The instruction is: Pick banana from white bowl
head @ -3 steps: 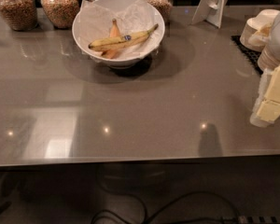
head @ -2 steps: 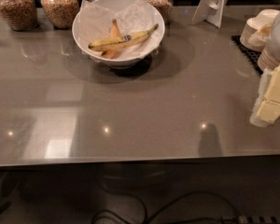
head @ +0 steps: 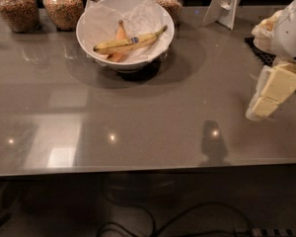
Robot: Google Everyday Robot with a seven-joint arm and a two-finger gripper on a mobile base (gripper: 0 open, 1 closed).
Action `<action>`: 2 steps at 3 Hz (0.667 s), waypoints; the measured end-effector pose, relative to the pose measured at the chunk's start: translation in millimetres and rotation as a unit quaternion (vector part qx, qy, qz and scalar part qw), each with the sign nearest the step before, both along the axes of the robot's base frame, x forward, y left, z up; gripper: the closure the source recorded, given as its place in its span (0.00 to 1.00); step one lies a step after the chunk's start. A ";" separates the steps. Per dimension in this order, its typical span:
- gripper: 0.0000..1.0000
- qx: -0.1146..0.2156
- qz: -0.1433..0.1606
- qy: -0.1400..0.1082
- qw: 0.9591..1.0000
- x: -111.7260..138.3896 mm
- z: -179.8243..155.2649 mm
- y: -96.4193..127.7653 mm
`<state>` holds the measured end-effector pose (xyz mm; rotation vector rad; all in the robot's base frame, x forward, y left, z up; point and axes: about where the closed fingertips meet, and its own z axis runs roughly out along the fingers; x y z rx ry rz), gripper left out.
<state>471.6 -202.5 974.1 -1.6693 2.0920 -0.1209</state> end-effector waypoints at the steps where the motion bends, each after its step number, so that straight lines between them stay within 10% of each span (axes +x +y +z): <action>1: 0.00 0.049 0.034 -0.067 0.996 50.6 2.7 29.4; 2: 0.00 0.099 0.089 -0.119 0.984 104.3 10.9 72.5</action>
Offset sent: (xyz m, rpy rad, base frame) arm 0.1710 0.1239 0.0279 0.3308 -0.3752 0.3211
